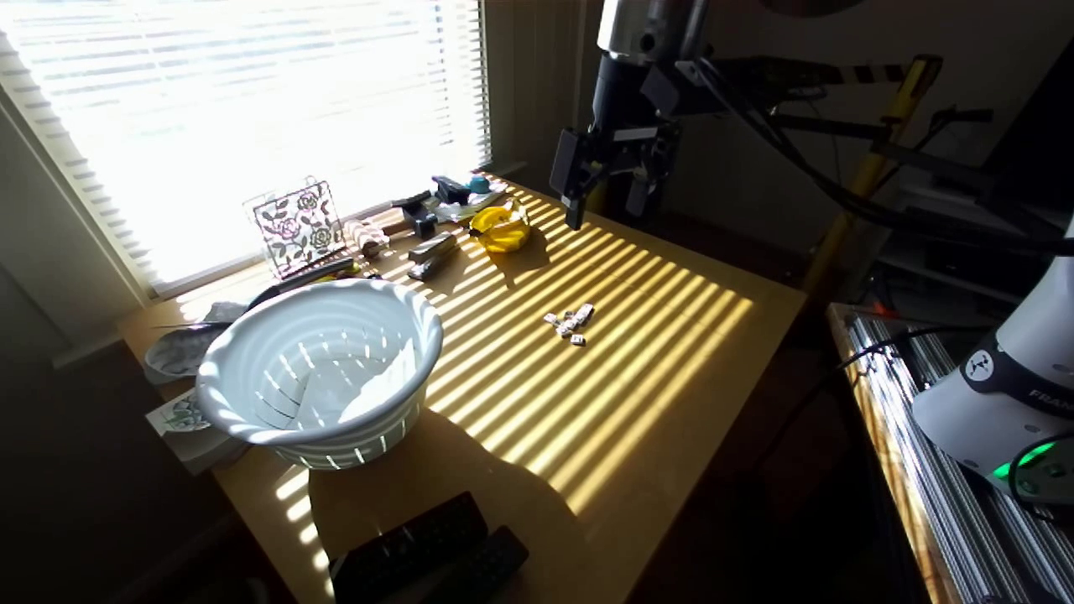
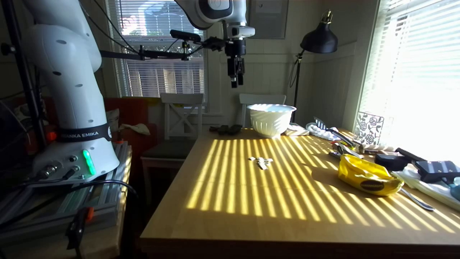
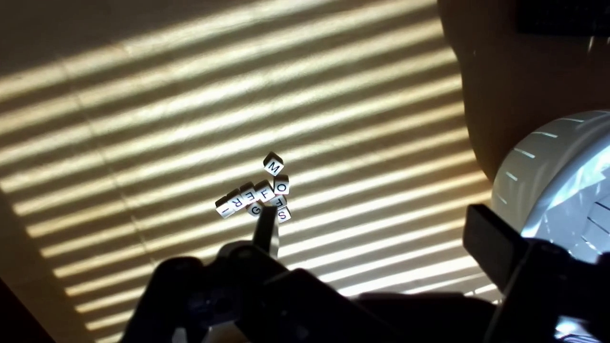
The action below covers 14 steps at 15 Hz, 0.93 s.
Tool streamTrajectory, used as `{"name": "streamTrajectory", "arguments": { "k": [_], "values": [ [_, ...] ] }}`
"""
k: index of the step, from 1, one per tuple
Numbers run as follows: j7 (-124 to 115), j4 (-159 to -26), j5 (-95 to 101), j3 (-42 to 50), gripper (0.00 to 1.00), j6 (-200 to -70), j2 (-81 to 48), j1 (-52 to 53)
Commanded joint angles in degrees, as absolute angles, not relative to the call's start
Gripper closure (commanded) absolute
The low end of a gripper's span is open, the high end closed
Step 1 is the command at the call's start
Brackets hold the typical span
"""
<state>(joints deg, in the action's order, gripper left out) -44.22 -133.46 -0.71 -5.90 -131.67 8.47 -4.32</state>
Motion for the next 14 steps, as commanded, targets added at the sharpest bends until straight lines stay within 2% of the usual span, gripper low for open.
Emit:
{"name": "streamTrajectory", "arguments": {
  "k": [1,8,14],
  "values": [
    [-43.0,-133.9,-1.5,-4.4,0.0,-135.5,5.3,-3.2],
    [-33.9,-132.1,-7.7,-0.1,0.0,-142.6,-3.6,-3.7],
    [-30.4,-128.7,-0.8,3.2,0.0,-146.0,-11.2,-2.7]
  ]
}}
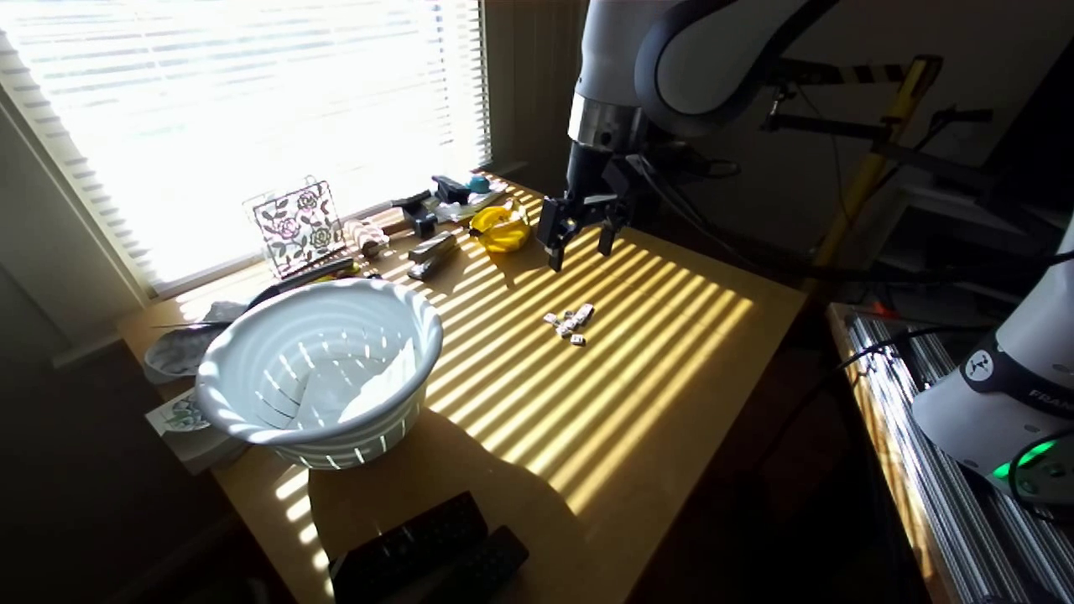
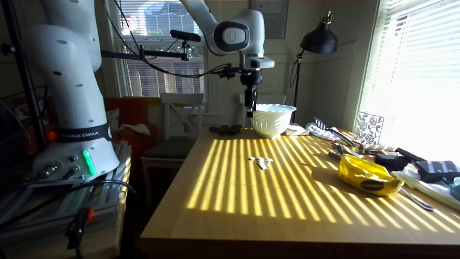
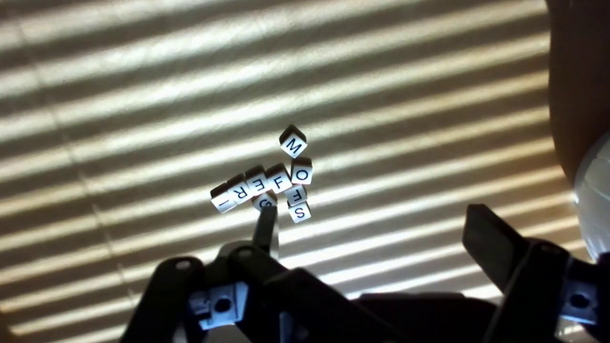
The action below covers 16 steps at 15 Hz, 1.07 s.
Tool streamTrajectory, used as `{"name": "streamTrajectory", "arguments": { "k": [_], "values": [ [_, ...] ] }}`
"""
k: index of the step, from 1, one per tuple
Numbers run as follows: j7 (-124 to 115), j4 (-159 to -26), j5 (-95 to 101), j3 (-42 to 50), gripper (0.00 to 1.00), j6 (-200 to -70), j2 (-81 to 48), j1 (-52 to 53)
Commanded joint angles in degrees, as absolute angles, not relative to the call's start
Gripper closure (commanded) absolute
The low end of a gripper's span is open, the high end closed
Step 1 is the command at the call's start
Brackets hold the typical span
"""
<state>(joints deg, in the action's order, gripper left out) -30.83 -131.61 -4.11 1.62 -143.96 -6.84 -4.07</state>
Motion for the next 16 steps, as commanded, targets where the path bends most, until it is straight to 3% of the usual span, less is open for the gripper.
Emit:
{"name": "streamTrajectory", "arguments": {
  "k": [1,3,5,7,15,16],
  "values": [
    [-30.3,-128.2,0.1,3.5,0.0,-146.4,-12.4,-2.4],
    [-30.2,-127.0,1.9,4.1,0.0,-147.3,-15.2,-1.3],
    [-29.9,-125.9,3.2,4.5,0.28,-147.8,-17.9,-0.1],
    [-30.1,-124.8,4.5,5.4,0.43,-148.5,-20.4,1.3],
    [-28.0,-121.0,3.3,8.4,0.98,-149.7,-27.5,2.4],
    [-27.8,-120.5,3.2,8.8,1.0,-149.6,-28.2,2.4]
  ]
}}
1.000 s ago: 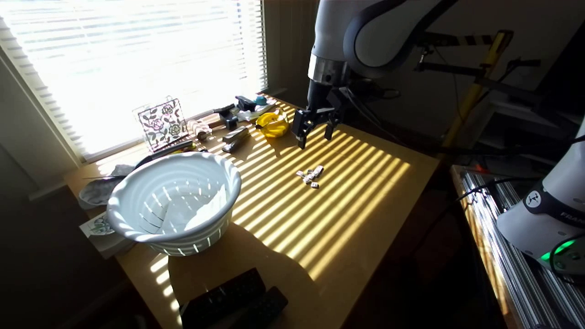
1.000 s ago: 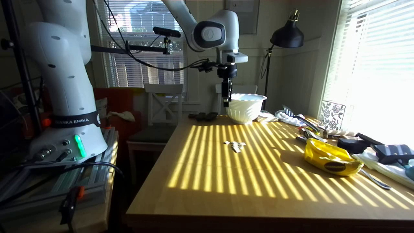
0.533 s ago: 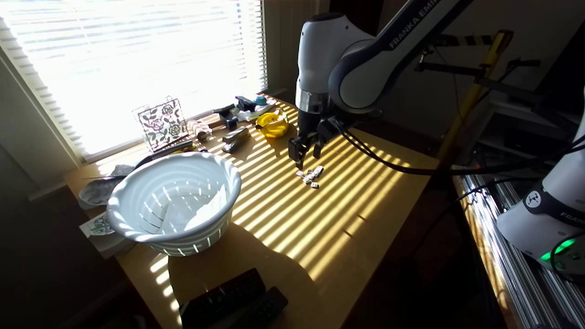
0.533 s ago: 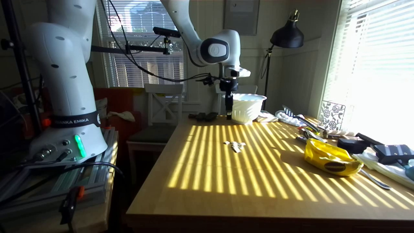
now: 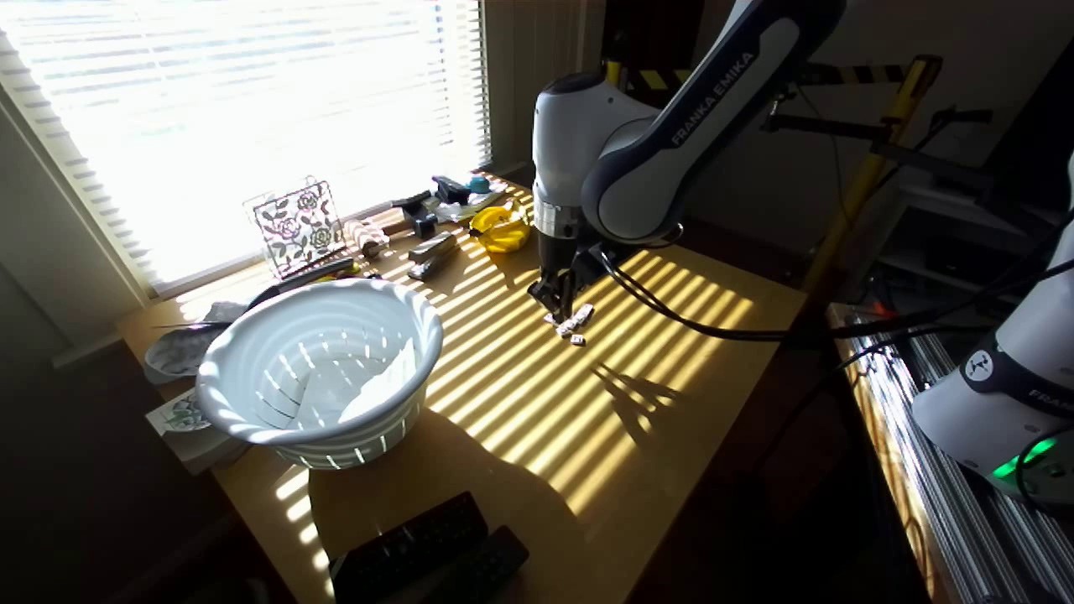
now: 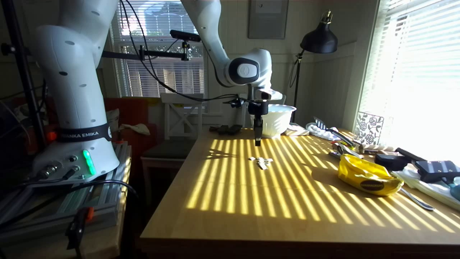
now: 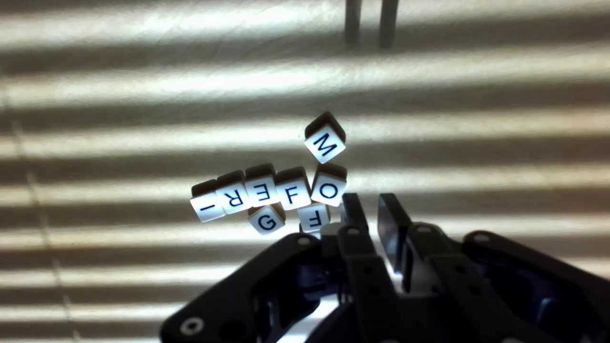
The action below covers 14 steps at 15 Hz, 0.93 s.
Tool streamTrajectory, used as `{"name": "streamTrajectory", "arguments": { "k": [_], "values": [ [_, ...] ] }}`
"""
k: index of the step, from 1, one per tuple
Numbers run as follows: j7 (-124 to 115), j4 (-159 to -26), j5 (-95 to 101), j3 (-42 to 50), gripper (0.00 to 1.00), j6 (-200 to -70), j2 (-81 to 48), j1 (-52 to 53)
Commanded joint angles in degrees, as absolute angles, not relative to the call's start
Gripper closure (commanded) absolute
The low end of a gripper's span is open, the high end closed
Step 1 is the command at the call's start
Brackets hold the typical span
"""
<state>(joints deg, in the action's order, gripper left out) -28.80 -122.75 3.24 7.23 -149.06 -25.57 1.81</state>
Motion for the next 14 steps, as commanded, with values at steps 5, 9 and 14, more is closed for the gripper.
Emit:
{"name": "streamTrajectory", "arguments": {
  "k": [5,9,14],
  "values": [
    [-27.1,-119.4,3.3,10.4,1.0,-148.5,-30.3,2.4],
    [-26.5,-119.1,3.2,11.0,1.0,-147.9,-31.2,2.4],
    [-26.4,-119.0,2.8,11.0,1.0,-148.4,-32.2,2.3]
  ]
}}
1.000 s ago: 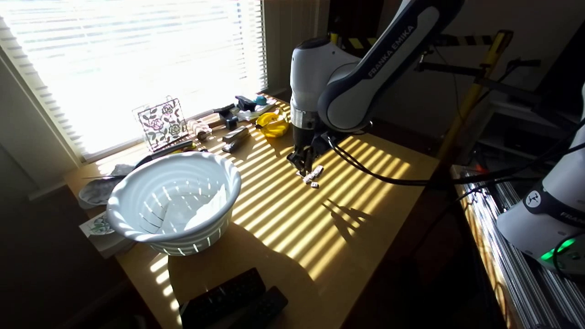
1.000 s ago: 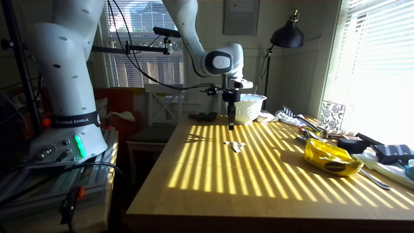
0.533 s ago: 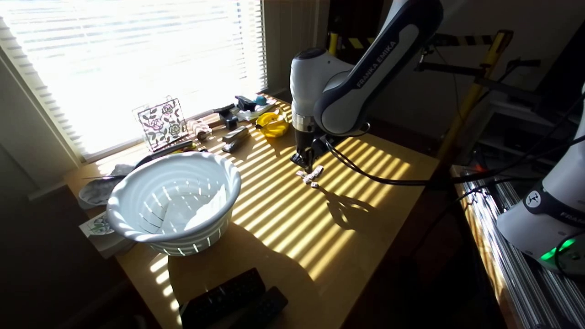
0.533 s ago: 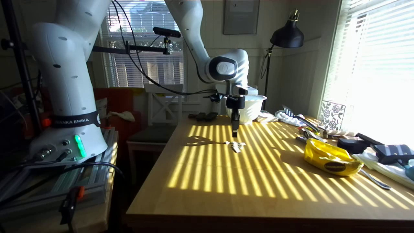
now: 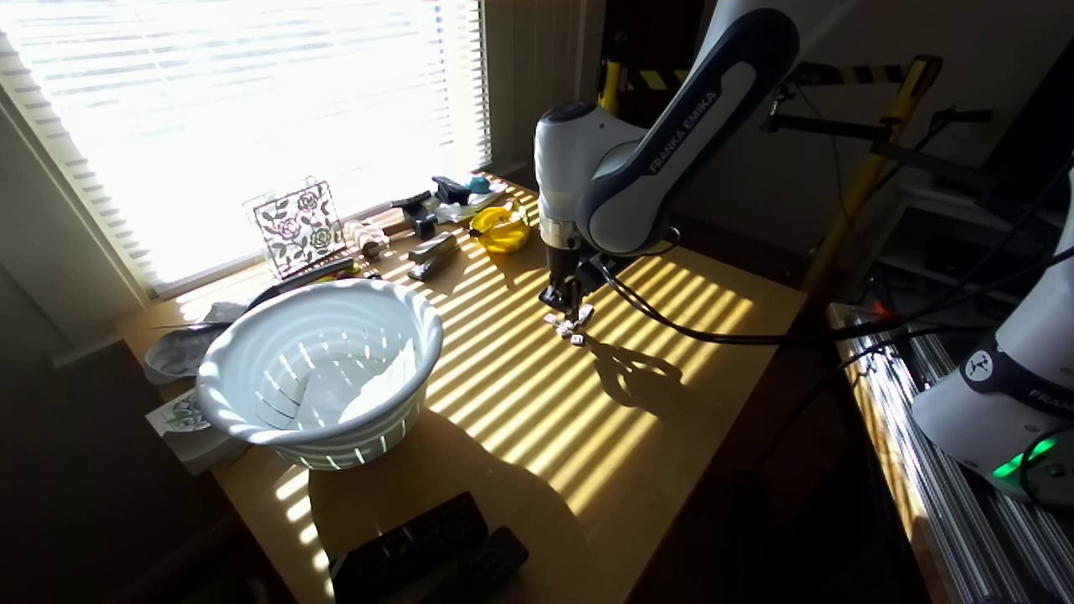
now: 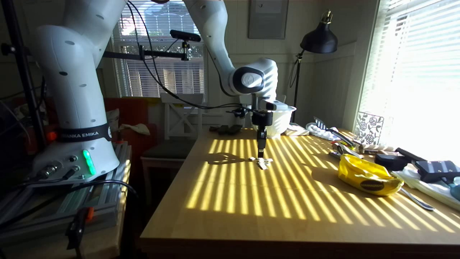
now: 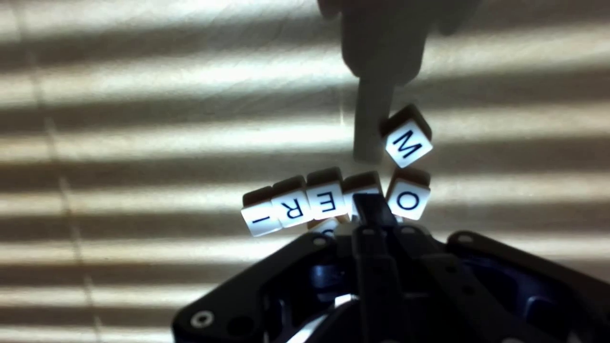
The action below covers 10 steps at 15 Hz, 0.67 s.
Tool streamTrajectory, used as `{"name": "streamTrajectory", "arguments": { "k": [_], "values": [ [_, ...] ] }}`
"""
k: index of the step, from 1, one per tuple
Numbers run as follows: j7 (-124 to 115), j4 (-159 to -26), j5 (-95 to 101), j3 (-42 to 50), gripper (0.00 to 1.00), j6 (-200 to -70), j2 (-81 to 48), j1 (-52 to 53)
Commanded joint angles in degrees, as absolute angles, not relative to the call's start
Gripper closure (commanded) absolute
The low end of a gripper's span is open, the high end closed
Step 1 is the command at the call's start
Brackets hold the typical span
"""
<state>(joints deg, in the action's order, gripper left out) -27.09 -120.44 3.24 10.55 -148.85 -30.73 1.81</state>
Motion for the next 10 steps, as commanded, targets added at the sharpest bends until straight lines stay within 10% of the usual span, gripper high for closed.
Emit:
{"name": "streamTrajectory", "arguments": {
  "k": [1,10],
  "values": [
    [-26.5,-119.0,2.6,10.9,1.0,-148.5,-32.3,2.3],
    [-27.1,-116.8,-2.2,9.2,1.0,-150.2,-33.6,1.7]
  ]
}}
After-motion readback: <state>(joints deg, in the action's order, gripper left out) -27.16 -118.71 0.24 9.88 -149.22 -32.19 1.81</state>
